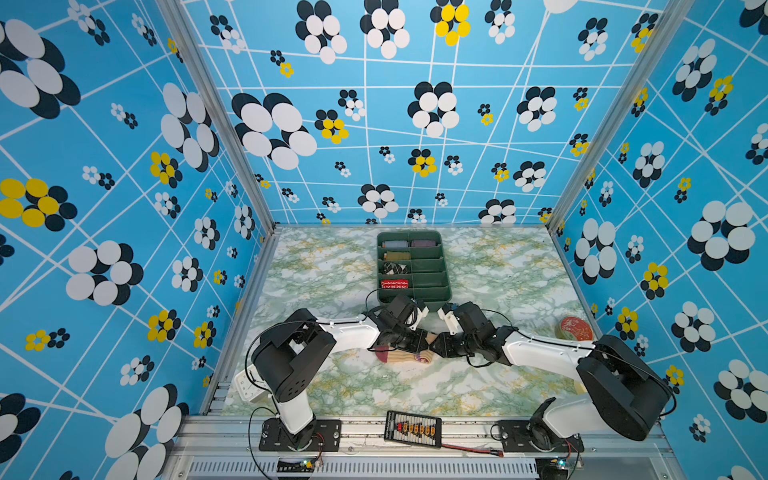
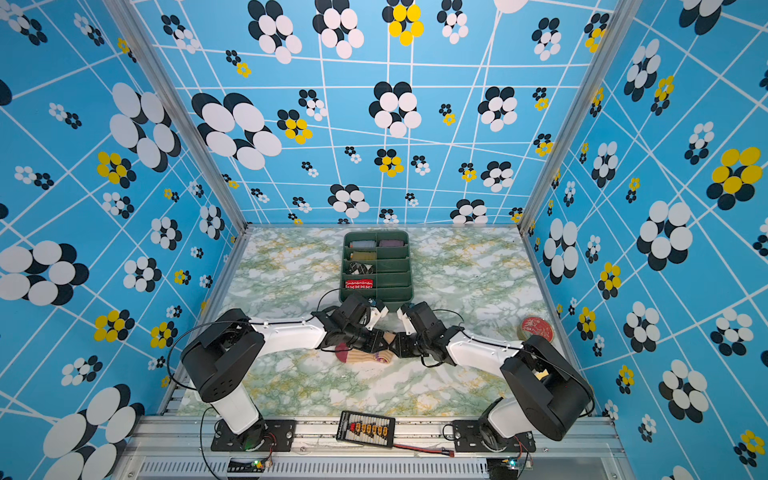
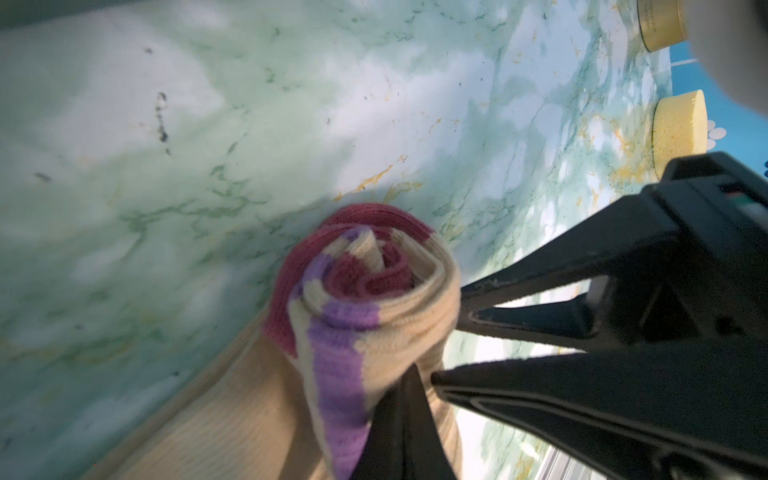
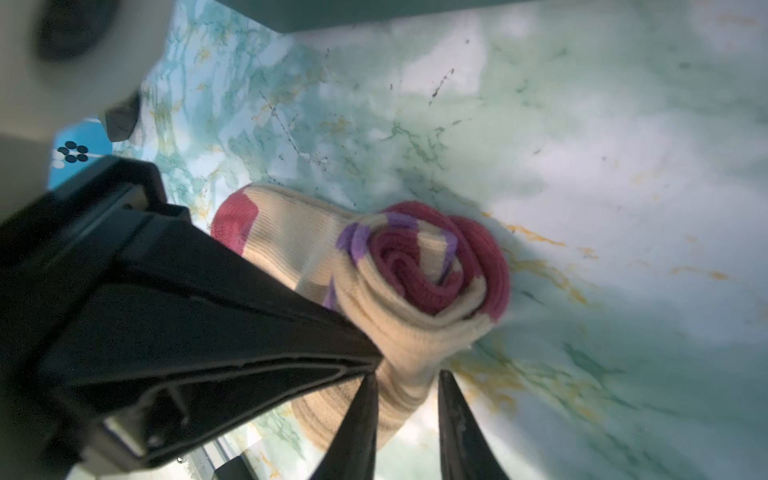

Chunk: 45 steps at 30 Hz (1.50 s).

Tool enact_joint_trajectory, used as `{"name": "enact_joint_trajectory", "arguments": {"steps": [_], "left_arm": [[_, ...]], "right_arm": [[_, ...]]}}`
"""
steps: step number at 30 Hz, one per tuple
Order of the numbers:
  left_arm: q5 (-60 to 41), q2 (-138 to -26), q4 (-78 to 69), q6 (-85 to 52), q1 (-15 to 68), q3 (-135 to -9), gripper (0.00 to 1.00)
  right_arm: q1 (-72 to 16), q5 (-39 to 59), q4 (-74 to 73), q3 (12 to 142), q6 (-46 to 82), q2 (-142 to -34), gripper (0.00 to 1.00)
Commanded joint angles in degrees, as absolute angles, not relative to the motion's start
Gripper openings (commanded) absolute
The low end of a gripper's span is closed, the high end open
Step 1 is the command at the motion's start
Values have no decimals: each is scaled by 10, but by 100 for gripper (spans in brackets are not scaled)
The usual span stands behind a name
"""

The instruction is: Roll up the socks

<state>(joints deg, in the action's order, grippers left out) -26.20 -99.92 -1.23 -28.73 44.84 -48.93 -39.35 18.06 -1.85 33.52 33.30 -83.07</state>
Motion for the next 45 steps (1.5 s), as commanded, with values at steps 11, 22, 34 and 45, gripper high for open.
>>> {"name": "enact_joint_trajectory", "arguments": {"steps": [11,22,34,45], "left_arm": [[-251,-1021,-17,-307,412,-398,0],[-290,-1036,-98,-321,395,-355,0],[-322,-1056,-174,-348,374,-315,0],[-329,-1053,-181,-352,371,-312,0]], "right_arm": [[-382,220,-76,295,390,-807,30],[-381,234,-114,279,420,-806,30],[-381,235,-181,258,459,-833,31],[-381,247,-253,235,490,-870,31]]}}
